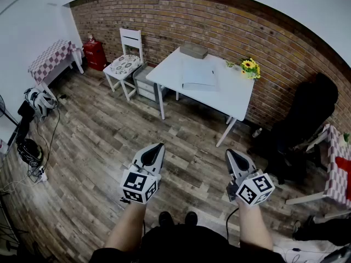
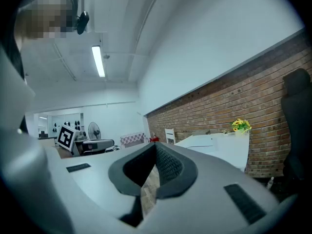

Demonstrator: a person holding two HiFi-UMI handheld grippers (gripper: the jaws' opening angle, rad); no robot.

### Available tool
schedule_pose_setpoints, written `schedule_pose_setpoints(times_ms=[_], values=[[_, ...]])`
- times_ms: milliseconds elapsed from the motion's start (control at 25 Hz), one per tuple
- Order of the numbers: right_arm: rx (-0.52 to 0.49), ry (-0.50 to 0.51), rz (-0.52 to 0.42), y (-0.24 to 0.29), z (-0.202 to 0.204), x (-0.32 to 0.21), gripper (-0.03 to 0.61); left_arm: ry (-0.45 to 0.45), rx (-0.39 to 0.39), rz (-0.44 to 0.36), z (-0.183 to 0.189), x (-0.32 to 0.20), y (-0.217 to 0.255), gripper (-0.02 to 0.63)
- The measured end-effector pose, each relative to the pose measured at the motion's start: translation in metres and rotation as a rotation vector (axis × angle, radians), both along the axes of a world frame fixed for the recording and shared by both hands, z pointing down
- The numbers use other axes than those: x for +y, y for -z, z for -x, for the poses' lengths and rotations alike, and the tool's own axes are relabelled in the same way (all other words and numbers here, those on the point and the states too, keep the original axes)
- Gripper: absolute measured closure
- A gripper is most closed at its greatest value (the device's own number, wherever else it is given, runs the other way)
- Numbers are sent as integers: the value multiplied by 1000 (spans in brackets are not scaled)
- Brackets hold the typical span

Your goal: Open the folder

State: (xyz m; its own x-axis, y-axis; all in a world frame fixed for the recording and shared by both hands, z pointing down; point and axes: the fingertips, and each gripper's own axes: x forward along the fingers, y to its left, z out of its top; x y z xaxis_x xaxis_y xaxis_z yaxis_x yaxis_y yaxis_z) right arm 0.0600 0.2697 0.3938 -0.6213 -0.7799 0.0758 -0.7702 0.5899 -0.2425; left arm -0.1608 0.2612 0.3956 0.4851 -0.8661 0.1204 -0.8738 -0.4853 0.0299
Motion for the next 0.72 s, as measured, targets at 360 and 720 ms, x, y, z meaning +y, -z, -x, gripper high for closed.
schedule_pose_setpoints(times_ms=[360, 720], values=[[-21, 27, -19, 4, -23, 7, 563, 39, -3, 15, -22, -9, 2, 595], [-54, 21, 29, -7, -76, 13, 563, 10, -14, 30, -82, -8, -1, 595]])
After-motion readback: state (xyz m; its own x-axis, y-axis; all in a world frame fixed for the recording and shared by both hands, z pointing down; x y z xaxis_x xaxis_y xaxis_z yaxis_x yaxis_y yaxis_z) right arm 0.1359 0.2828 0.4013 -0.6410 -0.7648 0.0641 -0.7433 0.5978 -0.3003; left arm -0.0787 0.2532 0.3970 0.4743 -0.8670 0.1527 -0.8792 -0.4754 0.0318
